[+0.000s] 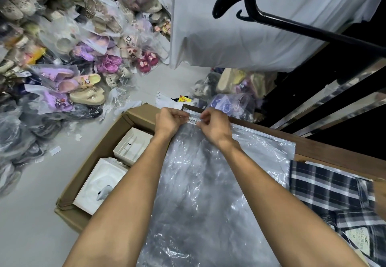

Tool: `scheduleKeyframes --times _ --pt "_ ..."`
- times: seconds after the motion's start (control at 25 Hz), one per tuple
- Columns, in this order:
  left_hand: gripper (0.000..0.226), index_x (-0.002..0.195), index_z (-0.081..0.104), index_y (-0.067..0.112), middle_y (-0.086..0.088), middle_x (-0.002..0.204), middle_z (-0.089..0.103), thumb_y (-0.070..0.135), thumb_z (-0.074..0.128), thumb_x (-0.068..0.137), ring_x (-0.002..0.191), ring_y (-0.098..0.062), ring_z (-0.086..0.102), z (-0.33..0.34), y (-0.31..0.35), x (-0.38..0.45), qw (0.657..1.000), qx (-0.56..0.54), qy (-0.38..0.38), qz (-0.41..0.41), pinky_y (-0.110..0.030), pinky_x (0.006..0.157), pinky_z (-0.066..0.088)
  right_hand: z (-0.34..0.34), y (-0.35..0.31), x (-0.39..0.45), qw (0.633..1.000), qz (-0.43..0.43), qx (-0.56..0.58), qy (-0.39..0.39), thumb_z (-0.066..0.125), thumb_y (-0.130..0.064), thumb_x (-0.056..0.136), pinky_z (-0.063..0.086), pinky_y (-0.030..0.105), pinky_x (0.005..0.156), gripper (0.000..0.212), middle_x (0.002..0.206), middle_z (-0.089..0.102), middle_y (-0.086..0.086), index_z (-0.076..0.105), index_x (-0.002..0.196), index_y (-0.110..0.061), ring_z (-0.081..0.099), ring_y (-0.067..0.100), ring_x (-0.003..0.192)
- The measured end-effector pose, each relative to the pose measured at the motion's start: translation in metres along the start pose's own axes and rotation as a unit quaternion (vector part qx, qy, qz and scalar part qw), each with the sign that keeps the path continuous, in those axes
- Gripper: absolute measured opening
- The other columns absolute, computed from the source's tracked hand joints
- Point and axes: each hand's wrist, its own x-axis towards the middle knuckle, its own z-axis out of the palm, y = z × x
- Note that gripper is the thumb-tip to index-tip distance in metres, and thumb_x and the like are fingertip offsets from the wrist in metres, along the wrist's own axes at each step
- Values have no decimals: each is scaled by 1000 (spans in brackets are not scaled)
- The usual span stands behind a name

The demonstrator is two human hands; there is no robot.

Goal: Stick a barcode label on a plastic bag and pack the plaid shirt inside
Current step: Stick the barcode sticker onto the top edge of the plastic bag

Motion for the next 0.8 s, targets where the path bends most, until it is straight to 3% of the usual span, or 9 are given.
scheduleKeyframes --times 0.08,0.16,0.24,0.32,0.52,0.68,0.8 --pt "14 89 84 31 12 86 79 29 85 76 90 -6 72 -1 -2 1 1000 19 -9 -7 -33 89 59 3 -3 -4 989 -137 -42 -22 64 5 86 57 42 86 28 102 72 8 64 103 -17 68 24 93" --pt "17 90 81 43 17 84 78 44 83 73 90 -10 71 -3 -3 3 998 62 -5 -23 -34 81 58 5 -4 -6 982 -176 -46 -47 57 8 85 55 35 86 35 103 73 9 60 110 -15 69 24 97" --pt "17 90 80 44 14 82 74 50 82 73 89 -14 68 -3 2 2 994 104 2 -38 -31 72 48 6 -4 -6 985 -168 -23 -44 56 7 86 52 28 86 35 104 75 6 57 115 -13 70 22 99" --pt "18 90 81 43 11 88 75 52 82 74 90 -15 66 -2 8 1 991 129 9 -45 -29 72 43 6 -3 -6 987 -156 -8 -42 56 6 87 52 31 87 36 108 75 6 54 118 -13 70 23 102" --pt "13 94 79 44 7 103 75 49 76 82 101 -21 68 2 9 -7 976 209 55 4 -32 76 45 5 8 -13 989 -146 -17 -26 59 -2 93 55 40 92 40 115 78 9 53 131 -12 70 30 110" --pt "13 96 79 44 12 96 74 47 73 85 96 -19 68 2 7 -11 982 177 59 9 -33 77 49 -1 14 -13 996 -83 2 13 68 -8 91 53 29 87 42 105 81 5 54 130 -10 73 25 103" --pt "15 97 79 45 12 97 76 49 72 85 96 -18 69 3 5 -12 983 174 56 13 -33 78 51 -3 8 -9 999 -27 3 31 71 -13 86 57 35 87 43 99 81 1 57 126 -15 73 24 102"
